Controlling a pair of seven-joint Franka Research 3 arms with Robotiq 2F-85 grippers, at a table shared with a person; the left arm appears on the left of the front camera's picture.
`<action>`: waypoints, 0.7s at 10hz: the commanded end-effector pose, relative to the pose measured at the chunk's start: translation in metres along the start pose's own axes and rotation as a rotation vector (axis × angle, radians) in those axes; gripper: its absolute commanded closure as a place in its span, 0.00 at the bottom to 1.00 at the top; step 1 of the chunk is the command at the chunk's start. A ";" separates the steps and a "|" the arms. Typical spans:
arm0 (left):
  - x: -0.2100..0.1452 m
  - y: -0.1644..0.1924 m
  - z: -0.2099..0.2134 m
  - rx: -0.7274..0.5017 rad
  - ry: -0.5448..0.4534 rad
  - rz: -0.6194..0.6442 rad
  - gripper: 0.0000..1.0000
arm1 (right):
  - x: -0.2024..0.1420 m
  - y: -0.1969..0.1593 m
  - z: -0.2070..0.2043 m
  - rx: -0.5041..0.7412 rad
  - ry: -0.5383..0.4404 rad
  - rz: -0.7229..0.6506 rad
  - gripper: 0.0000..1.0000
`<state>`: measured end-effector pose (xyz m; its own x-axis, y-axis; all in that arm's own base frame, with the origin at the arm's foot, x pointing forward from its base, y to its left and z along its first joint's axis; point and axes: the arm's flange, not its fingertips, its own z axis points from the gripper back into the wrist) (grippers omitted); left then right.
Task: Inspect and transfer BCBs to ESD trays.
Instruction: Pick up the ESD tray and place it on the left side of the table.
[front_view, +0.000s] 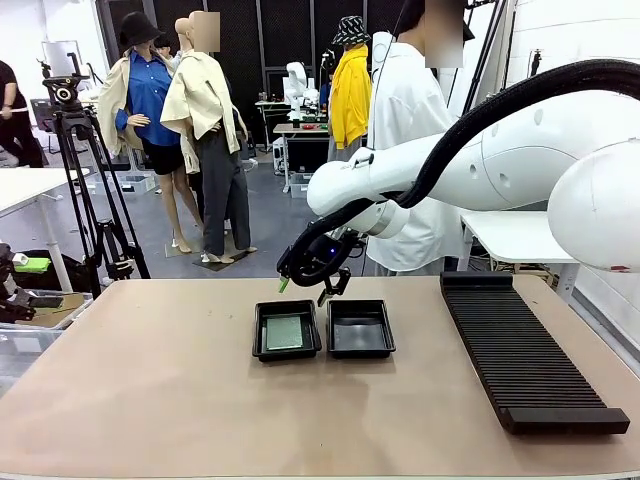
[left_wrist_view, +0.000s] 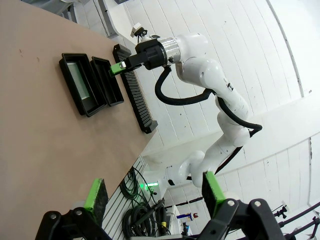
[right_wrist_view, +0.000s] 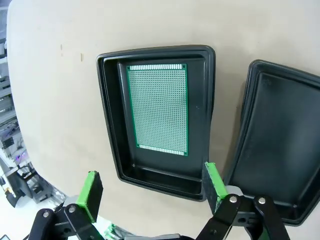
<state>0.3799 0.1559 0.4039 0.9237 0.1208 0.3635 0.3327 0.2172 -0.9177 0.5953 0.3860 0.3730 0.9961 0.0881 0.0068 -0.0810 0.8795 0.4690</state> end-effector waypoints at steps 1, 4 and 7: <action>0.000 -0.002 0.001 -0.001 -0.002 -0.006 0.00 | -0.001 -0.003 -0.001 0.008 -0.015 -0.001 0.00; 0.000 -0.002 0.001 -0.001 -0.002 -0.006 0.00 | -0.001 -0.003 -0.001 0.008 -0.015 -0.001 0.00; 0.000 -0.002 0.001 -0.001 -0.002 -0.006 0.00 | -0.001 -0.003 -0.001 0.008 -0.015 -0.001 0.00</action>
<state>0.3799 0.1559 0.4039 0.9237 0.1208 0.3635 0.3327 0.2172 -0.9177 0.5954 0.3860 0.3729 0.9961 0.0880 0.0070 -0.0810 0.8795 0.4690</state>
